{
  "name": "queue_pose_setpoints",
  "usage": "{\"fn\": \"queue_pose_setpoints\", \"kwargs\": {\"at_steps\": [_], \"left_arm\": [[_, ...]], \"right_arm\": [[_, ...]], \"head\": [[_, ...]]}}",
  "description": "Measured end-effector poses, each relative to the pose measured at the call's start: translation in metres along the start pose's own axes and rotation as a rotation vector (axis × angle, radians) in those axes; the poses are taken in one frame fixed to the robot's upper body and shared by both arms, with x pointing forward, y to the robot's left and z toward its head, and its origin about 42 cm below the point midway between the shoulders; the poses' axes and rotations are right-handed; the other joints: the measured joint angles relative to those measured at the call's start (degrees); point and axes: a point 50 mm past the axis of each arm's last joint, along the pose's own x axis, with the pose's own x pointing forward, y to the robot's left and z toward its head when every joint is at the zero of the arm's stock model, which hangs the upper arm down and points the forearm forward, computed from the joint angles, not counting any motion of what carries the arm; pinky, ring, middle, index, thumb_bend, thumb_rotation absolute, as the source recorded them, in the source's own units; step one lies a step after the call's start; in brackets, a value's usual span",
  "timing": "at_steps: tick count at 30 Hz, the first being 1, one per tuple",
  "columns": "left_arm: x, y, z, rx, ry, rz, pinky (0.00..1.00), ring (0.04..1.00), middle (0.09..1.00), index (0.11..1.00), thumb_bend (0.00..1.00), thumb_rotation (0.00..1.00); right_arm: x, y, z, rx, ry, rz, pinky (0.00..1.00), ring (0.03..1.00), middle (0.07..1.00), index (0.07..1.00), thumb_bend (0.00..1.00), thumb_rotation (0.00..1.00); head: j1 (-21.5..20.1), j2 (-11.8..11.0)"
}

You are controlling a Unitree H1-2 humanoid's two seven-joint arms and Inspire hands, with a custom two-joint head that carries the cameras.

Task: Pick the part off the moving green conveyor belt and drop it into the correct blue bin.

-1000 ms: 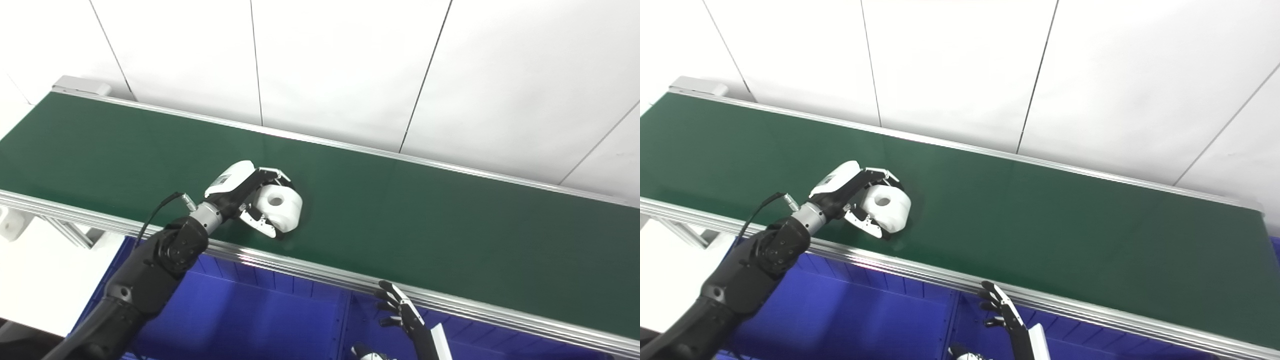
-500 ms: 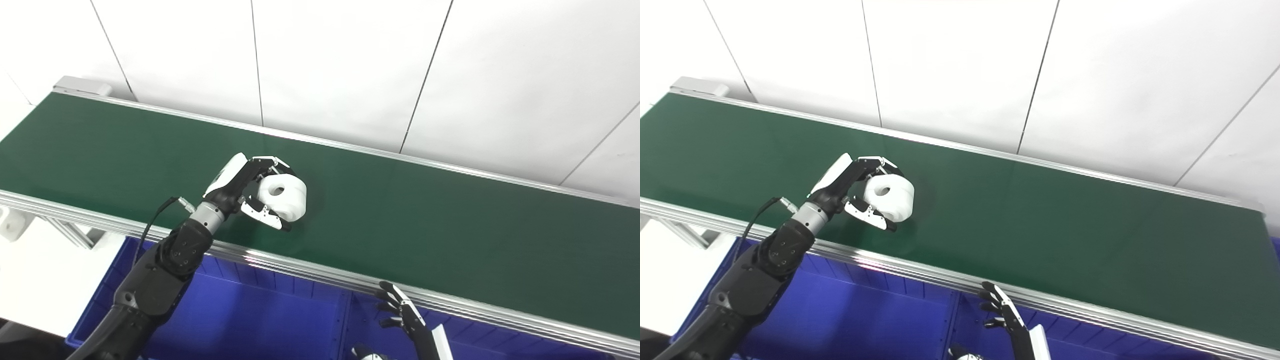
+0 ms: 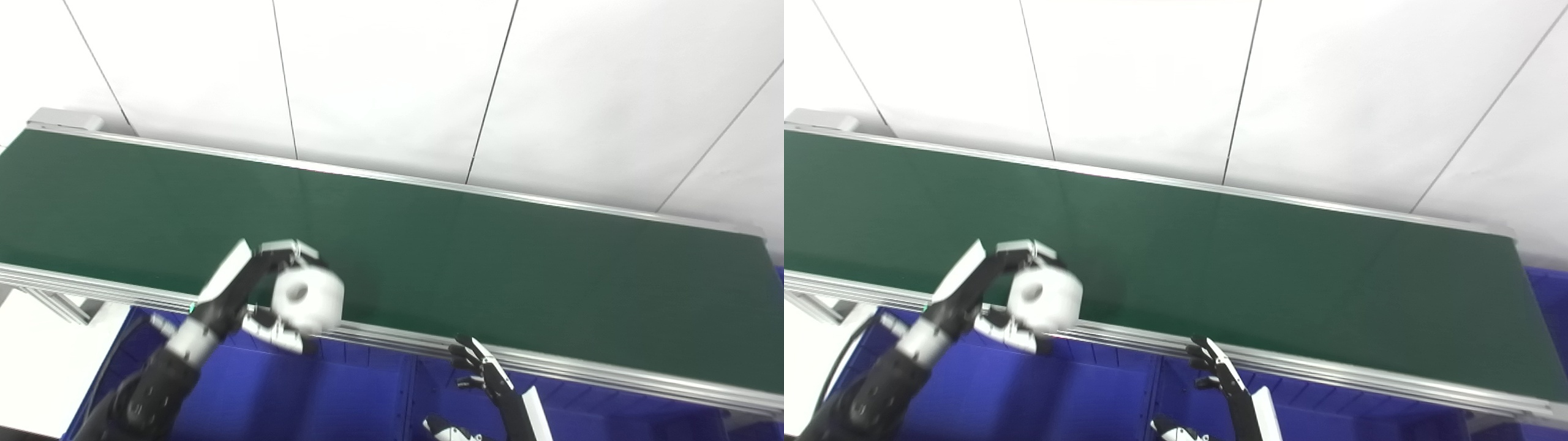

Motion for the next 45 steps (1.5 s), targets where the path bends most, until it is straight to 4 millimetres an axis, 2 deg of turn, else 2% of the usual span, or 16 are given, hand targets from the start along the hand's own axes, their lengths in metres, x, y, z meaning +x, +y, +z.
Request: {"fn": "queue_pose_setpoints", "kwargs": {"at_steps": [3, 5, 8, 16, 20, 21, 22, 24, 25, 27, 29, 32, 37, 39, 41, 45], "left_arm": [[-0.012, -0.02, 0.006, -0.007, 0.005, -0.07, 0.42, 0.478, 0.463, 0.525, 0.51, 0.0], [-0.014, -0.033, 0.011, -0.013, 0.004, -0.113, 0.44, 0.491, 0.468, 0.518, 0.51, 0.0], [-0.013, -0.046, 0.013, 0.004, 0.013, -0.186, 0.47, 0.505, 0.472, 0.511, 0.51, 0.0], [-0.013, -0.057, 0.018, 0.129, 0.156, -0.376, 0.45, 0.501, 0.457, 0.529, 0.51, 0.0], [-0.013, -0.056, 0.015, 0.174, 0.274, -0.39, 0.48, 0.541, 0.467, 0.529, 0.51, 0.0], [-0.013, -0.056, 0.014, 0.181, 0.3, -0.39, 0.52, 0.585, 0.477, 0.524, 0.51, 0.0], [-0.013, -0.056, 0.013, 0.188, 0.329, -0.393, 0.55, 0.626, 0.572, 0.621, 0.54, 0.0], [-0.012, -0.058, 0.014, 0.199, 0.389, -0.408, 0.58, 0.667, 0.684, 0.741, 0.56, 0.0], [-0.012, -0.06, 0.016, 0.21, 0.412, -0.415, 0.61, 0.7, 0.752, 0.834, 0.6, 0.07], [-0.01, -0.06, 0.018, 0.231, 0.455, -0.417, 0.7, 0.845, 0.922, 0.904, 0.66, 0.17], [-0.009, -0.058, 0.018, 0.244, 0.454, -0.413, 0.72, 0.888, 0.969, 0.924, 0.69, 0.22], [-0.007, -0.055, 0.018, 0.255, 0.451, -0.395, 0.76, 0.951, 0.997, 0.96, 0.73, 0.35], [-0.007, -0.051, 0.019, 0.197, 0.377, -0.34, 0.81, 0.949, 1.0, 0.97, 0.75, 0.37], [-0.01, -0.051, 0.017, 0.112, 0.336, -0.319, 0.86, 0.963, 1.0, 0.96, 0.75, 0.35], [-0.014, -0.053, 0.019, -0.001, 0.286, -0.282, 0.9, 0.975, 1.0, 0.957, 0.75, 0.39], [-0.02, -0.064, 0.031, -0.207, 0.189, -0.219, 0.9, 0.959, 0.984, 0.959, 0.78, 0.44]], "right_arm": [[-0.004, -0.001, 0.001, 0.0, 0.008, -0.009, 0.68, 0.788, 0.825, 0.883, 0.65, 0.46], [-0.006, -0.004, 0.003, -0.003, 0.01, -0.017, 0.69, 0.792, 0.829, 0.885, 0.65, 0.47], [-0.01, -0.007, 0.003, -0.006, 0.023, -0.019, 0.69, 0.796, 0.832, 0.887, 0.65, 0.48], [-0.016, -0.014, 0.006, -0.007, 0.046, -0.022, 0.68, 0.794, 0.832, 0.886, 0.65, 0.45], [-0.016, -0.015, 0.009, -0.006, 0.047, -0.015, 0.68, 0.796, 0.834, 0.887, 0.65, 0.46], [-0.016, -0.015, 0.008, -0.006, 0.051, -0.012, 0.68, 0.794, 0.832, 0.885, 0.65, 0.46], [-0.015, -0.015, 0.008, -0.007, 0.052, -0.011, 0.68, 0.793, 0.832, 0.885, 0.65, 0.46], [-0.015, -0.015, 0.008, -0.006, 0.057, -0.01, 0.68, 0.793, 0.833, 0.885, 0.65, 0.45], [-0.014, -0.015, 0.008, -0.006, 0.059, -0.009, 0.68, 0.792, 0.833, 0.884, 0.65, 0.45], [-0.013, -0.016, 0.008, -0.007, 0.063, -0.005, 0.68, 0.792, 0.835, 0.884, 0.65, 0.45], [-0.012, -0.016, 0.008, -0.008, 0.061, -0.005, 0.67, 0.791, 0.835, 0.883, 0.65, 0.45], [-0.011, -0.016, 0.009, -0.013, 0.058, -0.006, 0.67, 0.791, 0.834, 0.883, 0.65, 0.46], [-0.009, -0.014, 0.009, -0.011, 0.063, -0.008, 0.68, 0.796, 0.84, 0.889, 0.66, 0.45], [-0.009, -0.014, 0.009, -0.014, 0.068, -0.007, 0.68, 0.796, 0.841, 0.89, 0.66, 0.45], [-0.01, -0.014, 0.008, -0.02, 0.077, -0.006, 0.69, 0.798, 0.844, 0.893, 0.66, 0.46], [-0.011, -0.013, 0.006, -0.03, 0.101, 0.0, 0.7, 0.81, 0.853, 0.9, 0.66, 0.46]], "head": [[-0.6, 1.5], [-0.6, 1.5], [-1.0, 3.1], [-0.3, 4.6], [-0.1, 4.8], [0.1, 4.8], [0.1, 4.8], [0.2, 4.8], [0.1, 4.7], [0.1, 4.5], [0.1, 4.3], [0.1, 4.1], [-0.2, 3.8], [-0.4, 3.7], [-0.6, 3.6], [-1.1, 3.4]]}}
